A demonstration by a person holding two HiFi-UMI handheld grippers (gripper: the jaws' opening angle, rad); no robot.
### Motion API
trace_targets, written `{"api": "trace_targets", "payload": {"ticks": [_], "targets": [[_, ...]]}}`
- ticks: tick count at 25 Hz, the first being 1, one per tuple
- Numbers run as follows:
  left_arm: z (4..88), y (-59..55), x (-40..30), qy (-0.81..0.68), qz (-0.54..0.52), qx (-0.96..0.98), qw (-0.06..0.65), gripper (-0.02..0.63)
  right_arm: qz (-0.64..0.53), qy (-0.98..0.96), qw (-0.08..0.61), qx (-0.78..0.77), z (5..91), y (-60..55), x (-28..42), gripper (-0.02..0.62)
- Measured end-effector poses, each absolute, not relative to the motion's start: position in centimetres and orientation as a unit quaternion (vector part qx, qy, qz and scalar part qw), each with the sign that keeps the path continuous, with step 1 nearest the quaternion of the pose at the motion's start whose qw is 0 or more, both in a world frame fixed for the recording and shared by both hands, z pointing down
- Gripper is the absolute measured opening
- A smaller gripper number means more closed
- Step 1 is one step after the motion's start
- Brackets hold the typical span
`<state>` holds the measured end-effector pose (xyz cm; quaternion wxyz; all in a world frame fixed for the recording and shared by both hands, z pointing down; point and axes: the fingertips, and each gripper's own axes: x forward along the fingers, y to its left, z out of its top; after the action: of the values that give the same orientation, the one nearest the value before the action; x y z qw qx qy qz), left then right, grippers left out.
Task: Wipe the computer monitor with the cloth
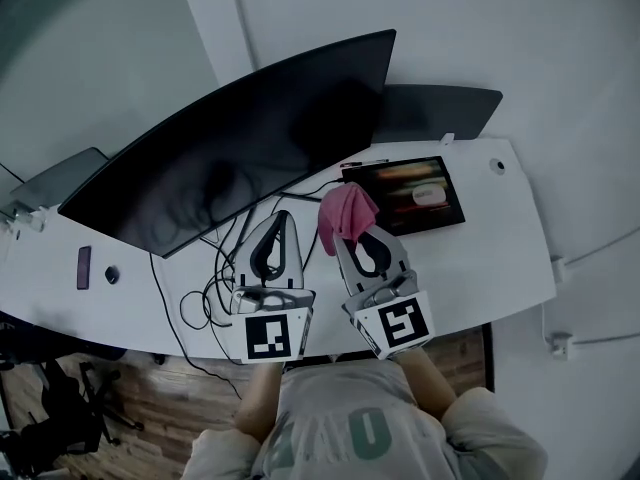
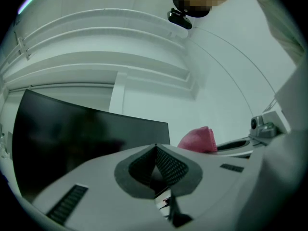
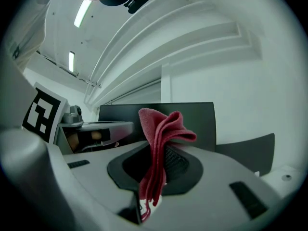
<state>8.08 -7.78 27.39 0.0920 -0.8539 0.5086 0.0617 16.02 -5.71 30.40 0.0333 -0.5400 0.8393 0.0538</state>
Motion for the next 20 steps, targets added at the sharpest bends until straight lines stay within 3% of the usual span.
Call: {"api": "trace_targets", "payload": {"ticks": [10,20], "targets": [[29.8,-12.4,12.9,0.477,0.064,-0.873,0.071,0.014,0.025,0.822,0.029,-0.568,32.5,-11.1,19.9,0.051],[34.5,-17.9,15.9,0.461,0.032,-0.886,0.034,0.014,-0.077,0.749,0.031,-0.657,40.9,-21.1,29.2,0.051]]}}
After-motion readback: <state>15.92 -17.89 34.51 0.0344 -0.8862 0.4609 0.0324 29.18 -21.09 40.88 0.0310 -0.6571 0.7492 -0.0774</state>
